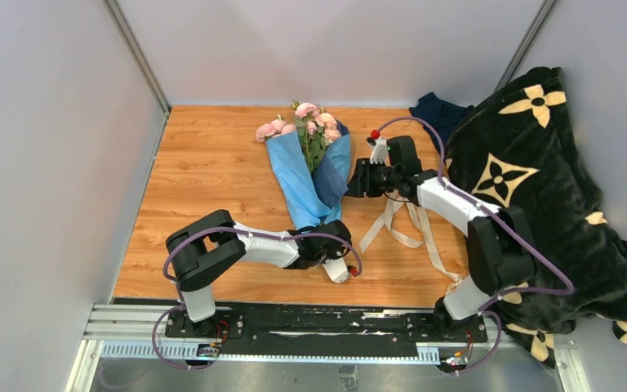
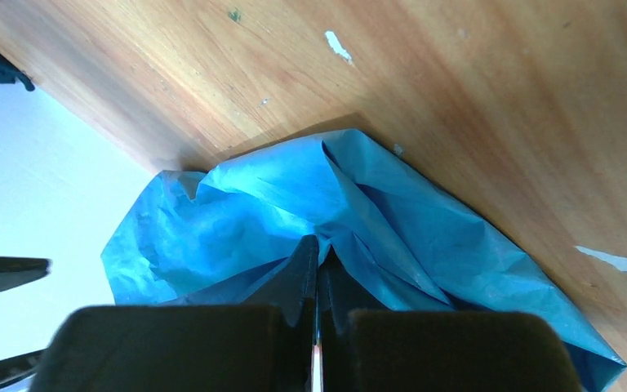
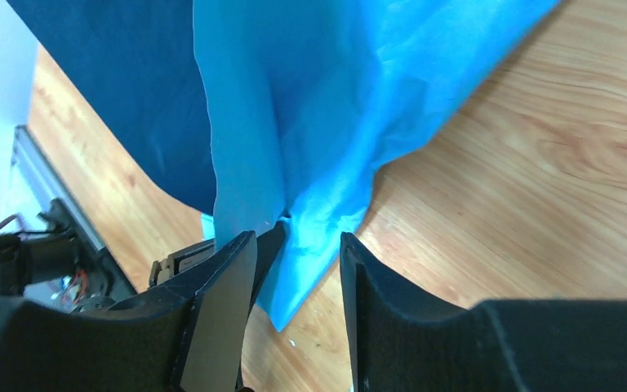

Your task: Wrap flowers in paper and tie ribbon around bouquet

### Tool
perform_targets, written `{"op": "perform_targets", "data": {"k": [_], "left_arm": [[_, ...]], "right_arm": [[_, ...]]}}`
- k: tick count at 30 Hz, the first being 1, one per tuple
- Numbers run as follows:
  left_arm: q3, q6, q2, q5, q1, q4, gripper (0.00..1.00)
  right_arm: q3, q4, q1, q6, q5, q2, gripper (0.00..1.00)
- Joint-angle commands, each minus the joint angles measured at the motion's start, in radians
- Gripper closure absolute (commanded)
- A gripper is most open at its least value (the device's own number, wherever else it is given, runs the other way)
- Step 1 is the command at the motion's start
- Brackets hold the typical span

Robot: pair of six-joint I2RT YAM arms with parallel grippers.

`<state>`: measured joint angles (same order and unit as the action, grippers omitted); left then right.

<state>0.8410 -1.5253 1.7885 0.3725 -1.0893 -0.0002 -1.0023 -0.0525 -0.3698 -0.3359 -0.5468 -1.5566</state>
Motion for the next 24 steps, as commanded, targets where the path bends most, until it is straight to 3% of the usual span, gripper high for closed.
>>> {"op": "perform_targets", "data": {"k": [1, 5, 12, 16, 24], "left_arm": [[-0.016, 0.04, 0.011, 0.011, -0.01, -0.028, 1.0], [-0.027, 0.048, 0.007, 0.022, -0.011, -0.032, 1.0], [-0.038, 0.047, 0.005, 0.024, -0.012, -0.027, 1.0], [-0.058, 0.025, -0.006, 0.034, -0.017, -0.014, 1.0], [-0.055, -0.004, 0.01, 0.03, -0.065, -0.007, 1.0]], "right_arm": [[-0.007, 0.102, 0.008, -0.019, -0.203, -0.123, 0.53], [-0.072, 0.31, 0.001, -0.145, -0.377, -0.279, 0.51], [-0.276, 0.447, -0.058, -0.235, -0.383, -0.534, 0.54], [-0.314, 0.578, -0.079, -0.342, -0.387, -0.637, 0.58], [-0.39, 0.51, -0.079, -0.388, -0.267, -0.767, 0.62]]}}
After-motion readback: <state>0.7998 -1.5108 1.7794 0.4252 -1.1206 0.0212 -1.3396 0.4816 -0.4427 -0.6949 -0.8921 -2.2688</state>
